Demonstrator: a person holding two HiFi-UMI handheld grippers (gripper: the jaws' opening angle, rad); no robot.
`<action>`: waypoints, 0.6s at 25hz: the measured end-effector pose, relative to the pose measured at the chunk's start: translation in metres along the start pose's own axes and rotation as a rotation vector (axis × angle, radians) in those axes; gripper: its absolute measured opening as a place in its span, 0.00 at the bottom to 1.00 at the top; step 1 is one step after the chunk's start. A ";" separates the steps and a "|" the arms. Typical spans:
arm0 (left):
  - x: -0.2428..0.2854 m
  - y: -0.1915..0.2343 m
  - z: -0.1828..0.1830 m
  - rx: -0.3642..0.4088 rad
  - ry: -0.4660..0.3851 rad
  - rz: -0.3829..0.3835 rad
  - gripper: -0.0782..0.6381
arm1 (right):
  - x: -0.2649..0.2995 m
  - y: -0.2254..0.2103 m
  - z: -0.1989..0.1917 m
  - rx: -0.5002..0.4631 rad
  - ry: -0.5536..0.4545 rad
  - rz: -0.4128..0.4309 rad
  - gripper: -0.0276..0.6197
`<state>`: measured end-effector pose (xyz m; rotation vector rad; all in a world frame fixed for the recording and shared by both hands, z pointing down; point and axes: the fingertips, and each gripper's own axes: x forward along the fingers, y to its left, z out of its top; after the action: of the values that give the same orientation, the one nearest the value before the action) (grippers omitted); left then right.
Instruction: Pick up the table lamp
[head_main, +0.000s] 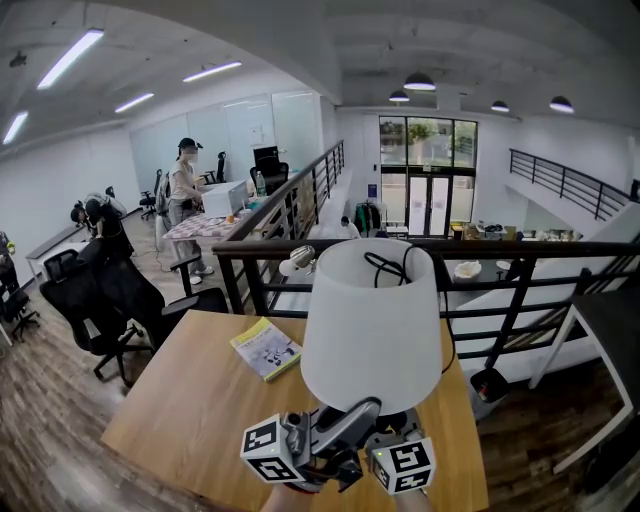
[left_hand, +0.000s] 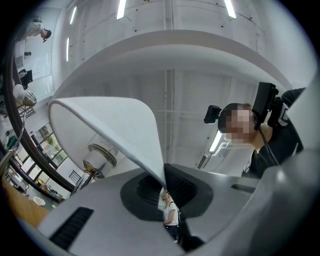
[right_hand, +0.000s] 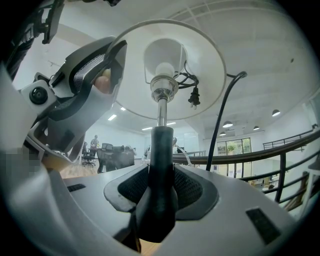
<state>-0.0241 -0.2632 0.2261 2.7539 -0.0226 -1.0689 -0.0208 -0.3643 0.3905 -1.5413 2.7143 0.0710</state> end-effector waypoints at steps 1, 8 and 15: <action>0.000 0.000 0.000 -0.001 -0.001 0.000 0.13 | 0.000 0.000 0.000 -0.001 0.000 0.000 0.28; -0.002 -0.002 -0.002 -0.006 -0.003 0.001 0.13 | -0.003 0.002 -0.003 0.004 0.002 -0.004 0.28; -0.002 -0.002 -0.002 -0.012 -0.001 -0.002 0.13 | -0.002 0.001 -0.003 0.005 0.004 -0.013 0.28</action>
<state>-0.0246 -0.2611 0.2284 2.7435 -0.0138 -1.0668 -0.0208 -0.3618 0.3932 -1.5584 2.7051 0.0612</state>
